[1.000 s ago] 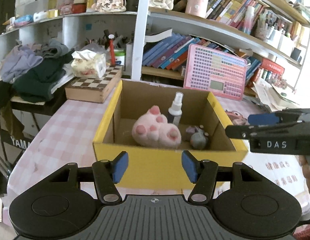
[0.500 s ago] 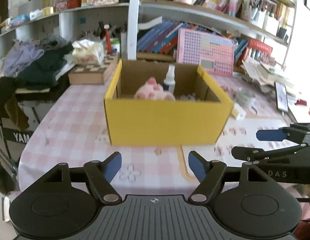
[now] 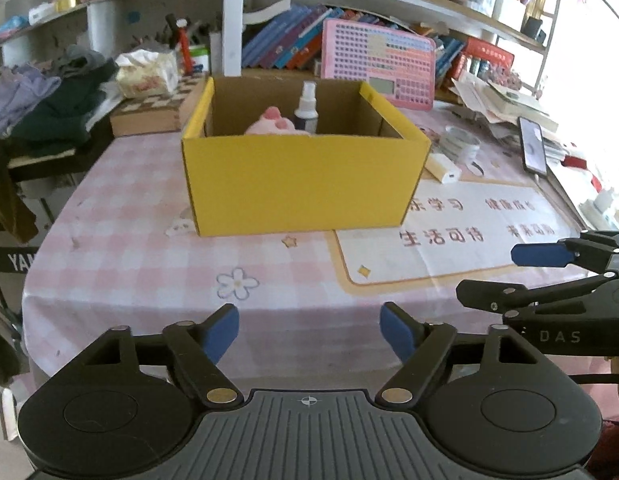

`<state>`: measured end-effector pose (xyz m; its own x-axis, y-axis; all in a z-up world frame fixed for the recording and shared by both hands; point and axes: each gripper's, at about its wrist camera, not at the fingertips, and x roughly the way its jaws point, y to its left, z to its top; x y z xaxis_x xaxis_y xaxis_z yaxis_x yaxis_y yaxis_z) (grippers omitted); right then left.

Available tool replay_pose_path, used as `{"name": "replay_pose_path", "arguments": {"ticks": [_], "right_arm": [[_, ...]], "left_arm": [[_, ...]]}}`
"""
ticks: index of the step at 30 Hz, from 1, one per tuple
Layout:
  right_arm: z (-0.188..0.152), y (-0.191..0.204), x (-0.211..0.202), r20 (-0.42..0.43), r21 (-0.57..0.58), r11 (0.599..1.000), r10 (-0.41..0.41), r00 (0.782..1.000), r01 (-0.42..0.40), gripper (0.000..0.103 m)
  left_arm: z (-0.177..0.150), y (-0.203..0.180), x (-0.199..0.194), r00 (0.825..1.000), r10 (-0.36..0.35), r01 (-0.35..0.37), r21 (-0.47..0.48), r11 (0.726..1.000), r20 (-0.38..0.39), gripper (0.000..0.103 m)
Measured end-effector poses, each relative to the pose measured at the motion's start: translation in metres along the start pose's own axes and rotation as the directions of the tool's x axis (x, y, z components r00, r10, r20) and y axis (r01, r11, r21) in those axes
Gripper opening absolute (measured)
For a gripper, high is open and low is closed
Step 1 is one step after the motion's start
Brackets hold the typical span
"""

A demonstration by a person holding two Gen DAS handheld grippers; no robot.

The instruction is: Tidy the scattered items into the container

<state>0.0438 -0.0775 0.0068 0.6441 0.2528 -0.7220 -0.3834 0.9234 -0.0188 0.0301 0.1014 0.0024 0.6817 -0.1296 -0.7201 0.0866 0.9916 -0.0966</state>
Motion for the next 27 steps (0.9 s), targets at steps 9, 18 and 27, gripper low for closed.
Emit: {"name": "replay_pose_path", "arguments": {"ticks": [9, 18, 27], "right_arm": [[-0.011, -0.023, -0.004, -0.041, 0.083, 0.995, -0.054, 0.998, 0.058, 0.082], [-0.018, -0.040, -0.002, -0.054, 0.099, 0.992, -0.076, 0.996, 0.081, 0.091], [-0.021, -0.069, 0.003, -0.080, 0.109, 0.990, -0.086, 0.993, 0.095, 0.095]], "left_arm": [[0.001, -0.013, 0.010, 0.999, -0.025, 0.026, 0.020, 0.999, -0.039, 0.095], [0.005, -0.032, 0.024, 0.997, -0.027, 0.032, 0.070, 0.997, -0.077, 0.097], [0.015, -0.068, 0.040, 0.993, -0.069, 0.082, 0.126, 0.989, -0.101, 0.097]]}}
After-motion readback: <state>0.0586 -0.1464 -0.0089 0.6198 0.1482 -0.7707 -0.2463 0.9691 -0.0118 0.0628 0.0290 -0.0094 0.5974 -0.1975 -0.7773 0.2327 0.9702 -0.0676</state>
